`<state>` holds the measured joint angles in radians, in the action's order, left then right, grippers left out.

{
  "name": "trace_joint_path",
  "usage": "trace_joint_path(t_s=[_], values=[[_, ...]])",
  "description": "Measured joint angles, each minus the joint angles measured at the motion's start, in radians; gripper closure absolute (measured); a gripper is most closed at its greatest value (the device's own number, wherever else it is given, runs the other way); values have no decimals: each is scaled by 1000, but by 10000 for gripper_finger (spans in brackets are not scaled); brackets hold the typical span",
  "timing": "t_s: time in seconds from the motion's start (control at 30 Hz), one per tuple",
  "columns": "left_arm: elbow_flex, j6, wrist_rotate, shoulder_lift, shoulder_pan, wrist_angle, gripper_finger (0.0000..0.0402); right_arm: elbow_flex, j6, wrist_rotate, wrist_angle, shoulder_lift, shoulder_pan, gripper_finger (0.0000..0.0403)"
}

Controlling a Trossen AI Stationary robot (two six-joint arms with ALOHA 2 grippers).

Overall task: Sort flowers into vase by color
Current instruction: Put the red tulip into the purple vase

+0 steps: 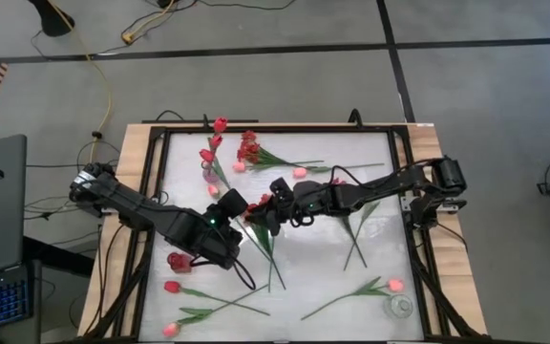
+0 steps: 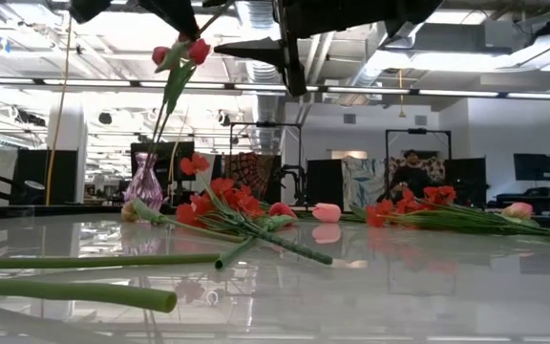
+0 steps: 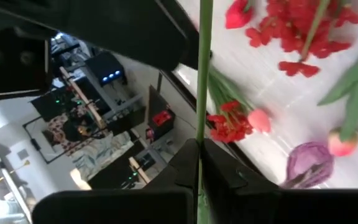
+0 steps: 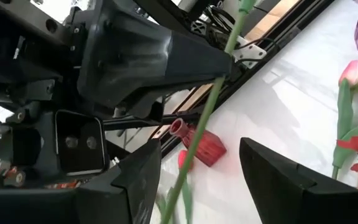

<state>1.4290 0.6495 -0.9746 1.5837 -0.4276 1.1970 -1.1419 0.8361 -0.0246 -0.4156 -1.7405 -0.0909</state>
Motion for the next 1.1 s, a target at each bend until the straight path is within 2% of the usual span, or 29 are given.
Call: trace_joint_path(t_s=[0.27, 0.37, 0.5, 0.9, 1.1], values=[[0, 97, -28, 0, 1, -63, 401, 0, -33, 0, 0, 0, 2, 159], [0, 102, -30, 0, 2, -64, 401, 0, -46, 0, 1, 0, 2, 172], [0, 102, -32, 0, 2, -64, 401, 0, -59, 0, 1, 0, 2, 212], [0, 107, -5, 0, 2, -61, 399, 2, -107, 27, -18, -2, 2, 376], [0, 86, 9, 0, -1, -63, 353, 2, -114, 27, -38, -2, 1, 381]])
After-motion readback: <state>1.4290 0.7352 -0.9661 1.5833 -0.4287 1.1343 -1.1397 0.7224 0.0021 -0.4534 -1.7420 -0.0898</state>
